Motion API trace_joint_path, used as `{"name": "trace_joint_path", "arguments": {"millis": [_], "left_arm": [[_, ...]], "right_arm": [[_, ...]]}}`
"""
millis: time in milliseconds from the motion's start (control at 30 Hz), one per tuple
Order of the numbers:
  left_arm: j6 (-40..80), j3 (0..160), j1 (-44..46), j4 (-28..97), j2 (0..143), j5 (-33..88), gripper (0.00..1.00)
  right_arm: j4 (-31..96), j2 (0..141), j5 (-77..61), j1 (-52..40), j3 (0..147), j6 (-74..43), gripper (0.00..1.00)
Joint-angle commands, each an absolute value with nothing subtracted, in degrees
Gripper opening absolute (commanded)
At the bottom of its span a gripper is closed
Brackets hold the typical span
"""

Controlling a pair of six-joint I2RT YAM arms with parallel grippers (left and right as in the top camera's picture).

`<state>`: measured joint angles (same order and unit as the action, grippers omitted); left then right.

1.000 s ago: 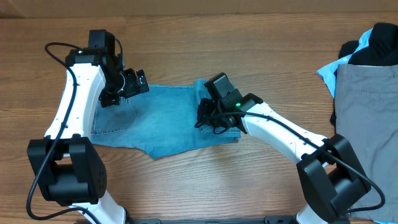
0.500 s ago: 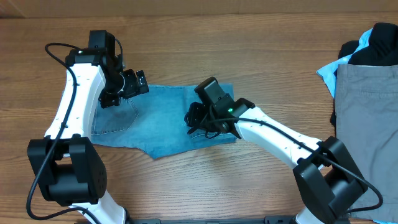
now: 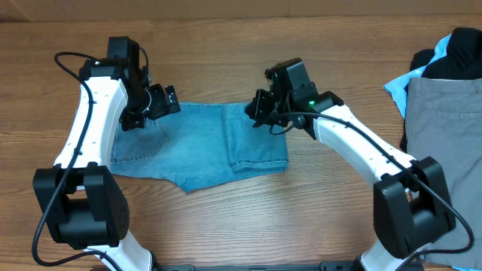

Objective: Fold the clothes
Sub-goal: 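Lay the folded legs over the jeans seat and open the right gripper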

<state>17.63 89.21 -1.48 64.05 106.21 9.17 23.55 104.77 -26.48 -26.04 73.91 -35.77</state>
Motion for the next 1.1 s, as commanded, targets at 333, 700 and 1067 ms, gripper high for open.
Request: {"name": "trace_joint_path", "arguments": {"millis": [333,700,1067], "left_arm": [[17.8,89.0,-1.1,64.2,104.7,8.8,1.00],[17.8,89.0,-1.1,64.3,104.7,8.6,1.00],[17.8,89.0,-1.1,63.9,104.7,8.6,1.00]], "right_arm": [[5.4,122.5,-43.5,-25.3,75.0,-38.6,0.05],[11.3,120.6,-41.6,-20.3,75.1,-37.8,0.04],[31.7,106.7,-39.5,-21.6,74.7,-25.9,0.10]]}}
